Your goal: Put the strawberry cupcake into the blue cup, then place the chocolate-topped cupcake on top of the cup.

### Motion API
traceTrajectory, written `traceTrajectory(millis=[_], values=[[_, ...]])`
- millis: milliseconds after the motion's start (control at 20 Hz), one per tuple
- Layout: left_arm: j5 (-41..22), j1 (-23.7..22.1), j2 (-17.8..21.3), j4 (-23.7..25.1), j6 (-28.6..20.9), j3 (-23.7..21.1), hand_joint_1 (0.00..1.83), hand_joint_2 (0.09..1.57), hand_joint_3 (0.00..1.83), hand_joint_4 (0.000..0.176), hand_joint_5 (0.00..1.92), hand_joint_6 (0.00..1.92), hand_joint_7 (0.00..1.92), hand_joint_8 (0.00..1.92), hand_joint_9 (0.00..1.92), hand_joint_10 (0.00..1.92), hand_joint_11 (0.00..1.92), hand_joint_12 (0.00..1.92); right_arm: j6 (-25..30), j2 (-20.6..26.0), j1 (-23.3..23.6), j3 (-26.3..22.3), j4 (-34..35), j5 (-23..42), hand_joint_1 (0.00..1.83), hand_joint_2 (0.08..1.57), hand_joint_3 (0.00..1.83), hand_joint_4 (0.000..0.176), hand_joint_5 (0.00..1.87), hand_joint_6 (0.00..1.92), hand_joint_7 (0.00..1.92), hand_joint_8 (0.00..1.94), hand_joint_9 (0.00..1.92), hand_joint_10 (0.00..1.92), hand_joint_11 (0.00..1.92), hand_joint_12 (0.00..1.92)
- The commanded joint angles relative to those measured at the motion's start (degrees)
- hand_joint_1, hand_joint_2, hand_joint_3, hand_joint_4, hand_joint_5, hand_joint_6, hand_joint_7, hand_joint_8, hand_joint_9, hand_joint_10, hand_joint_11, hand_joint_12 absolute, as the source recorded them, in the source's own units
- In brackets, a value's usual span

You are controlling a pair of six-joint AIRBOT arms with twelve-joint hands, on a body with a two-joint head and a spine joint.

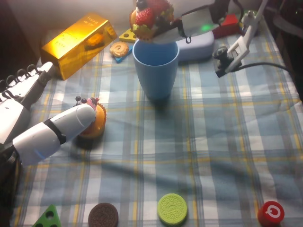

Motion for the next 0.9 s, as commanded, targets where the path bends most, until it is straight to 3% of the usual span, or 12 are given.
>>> traceTrajectory(millis=[0, 50, 100, 150, 200, 300, 350, 450, 500, 600, 650, 850], values=[[-6.6, -0.5, 0.0, 2.1, -0.3, 0.4, 0.0, 0.8, 0.0, 0.063, 0.05, 0.0, 0.04, 0.0, 0.0, 0.0, 0.0, 0.0, 0.4, -0.2, 0.5, 0.2, 3.0, 5.5, 0.89, 1.29, 0.0, 0.088, 0.65, 1.48, 0.81, 0.0, 0.42, 0.88, 0.14, 1.68], [-6.6, -0.5, 0.0, 2.1, -0.3, 0.4, 0.0, 0.81, 0.0, 0.056, 0.05, 0.0, 0.04, 0.0, 0.01, 0.0, 0.0, 0.0, 0.6, -0.1, 0.4, 0.2, 3.1, 5.5, 0.85, 1.3, 0.0, 0.13, 0.63, 1.5, 0.78, 0.0, 0.41, 0.83, 0.13, 1.64], [-6.6, -0.5, -0.1, 2.1, -0.3, 0.4, 0.0, 0.81, 0.0, 0.058, 0.05, 0.0, 0.04, 0.0, 0.0, 0.0, 0.0, 0.0, 0.6, -0.1, 0.2, 0.2, 3.4, 5.5, 0.87, 1.3, 0.0, 0.099, 0.63, 1.5, 0.82, 0.02, 0.41, 1.0, 0.17, 1.7], [-6.7, -0.5, -0.1, 2.1, -0.4, 0.4, 0.0, 0.8, 0.0, 0.07, 0.04, 0.0, 0.03, 0.0, 0.0, 0.0, 0.0, 0.0, 0.7, -0.1, 0.1, 0.2, 3.4, 5.5, 0.87, 1.3, 0.0, 0.099, 0.64, 1.5, 0.82, 0.02, 0.39, 0.98, 0.13, 1.67], [-6.7, -0.5, -0.1, 2.1, -0.4, 0.4, 0.0, 0.81, 0.0, 0.081, 0.04, 0.0, 0.03, 0.0, 0.0, 0.0, 0.0, 0.0, 0.8, -0.1, -0.1, 0.3, 3.4, 5.5, 0.7, 1.26, 0.0, 0.0, 0.58, 0.77, 0.8, 0.01, 0.45, 0.82, 0.16, 1.53], [-6.7, -0.5, 0.0, 2.1, -0.4, 0.4, 0.0, 0.8, 0.0, 0.076, 0.05, 0.0, 0.04, 0.0, 0.01, 0.0, 0.0, 0.0, 0.8, -0.3, -0.4, 0.5, 3.4, 5.5, 0.67, 1.25, 0.0, 0.0, 0.74, 0.18, 0.79, 0.0, 0.57, 0.49, 0.18, 1.44], [-6.7, -0.5, 0.0, 2.1, -0.4, 0.4, 0.0, 0.82, 0.01, 0.061, 0.05, 0.0, 0.04, 0.0, 0.01, 0.0, 0.0, 0.0, 0.8, -0.4, -0.5, 0.6, 3.4, 5.4, 0.64, 1.24, 0.0, 0.0, 0.73, 0.03, 0.8, 0.0, 0.6, 0.55, 0.24, 1.5], [-6.7, -0.6, 0.0, 2.1, -0.4, 0.4, 0.0, 0.81, 0.0, 0.063, 0.05, 0.0, 0.04, 0.0, 0.0, 0.0, 0.0, 0.0, 1.0, -0.4, -0.6, 0.7, 3.4, 5.4, 0.62, 1.23, 0.0, 0.0, 0.72, 0.01, 0.8, 0.0, 0.58, 0.61, 0.26, 1.54], [-6.7, -0.6, 0.0, 2.1, -0.4, 0.4, 0.0, 0.81, 0.0, 0.068, 0.05, 0.0, 0.04, 0.0, 0.0, 0.0, 0.0, 0.0, 1.0, -0.4, -0.7, 0.8, 3.4, 5.4, 0.58, 1.23, 0.0, 0.0, 0.7, 0.0, 0.82, 0.01, 0.53, 0.82, 0.28, 1.63], [-6.6, -0.6, 0.0, 2.1, -0.4, 0.4, 0.0, 0.81, 0.0, 0.064, 0.05, 0.0, 0.03, 0.0, 0.0, 0.0, 0.0, 0.0, 1.2, -0.4, -0.8, 0.8, 3.0, 5.2, 0.66, 1.21, 0.0, 0.0, 0.76, 0.01, 0.76, 0.0, 0.5, 0.56, 0.13, 1.48], [-6.6, -0.6, 0.0, 2.1, -0.4, 0.3, 0.0, 0.8, 0.0, 0.077, 0.04, 0.0, 0.04, 0.0, 0.0, 0.0, 0.0, 0.0, 1.6, -0.4, -0.9, 0.9, 2.7, 5.2, 0.67, 1.19, 0.0, 0.0, 0.77, 0.01, 0.78, 0.0, 0.53, 0.59, 0.16, 1.52], [-6.6, -0.6, 0.0, 2.1, -0.4, 0.3, 0.0, 0.8, 0.0, 0.066, 0.05, 0.0, 0.03, 0.0, 0.0, 0.0, 0.0, 0.0, 2.8, -0.4, -1.3, 1.4, 1.5, 5.1, 0.7, 1.21, 0.0, 0.0, 0.84, 0.03, 0.84, 0.02, 0.48, 0.79, 0.14, 1.59]])
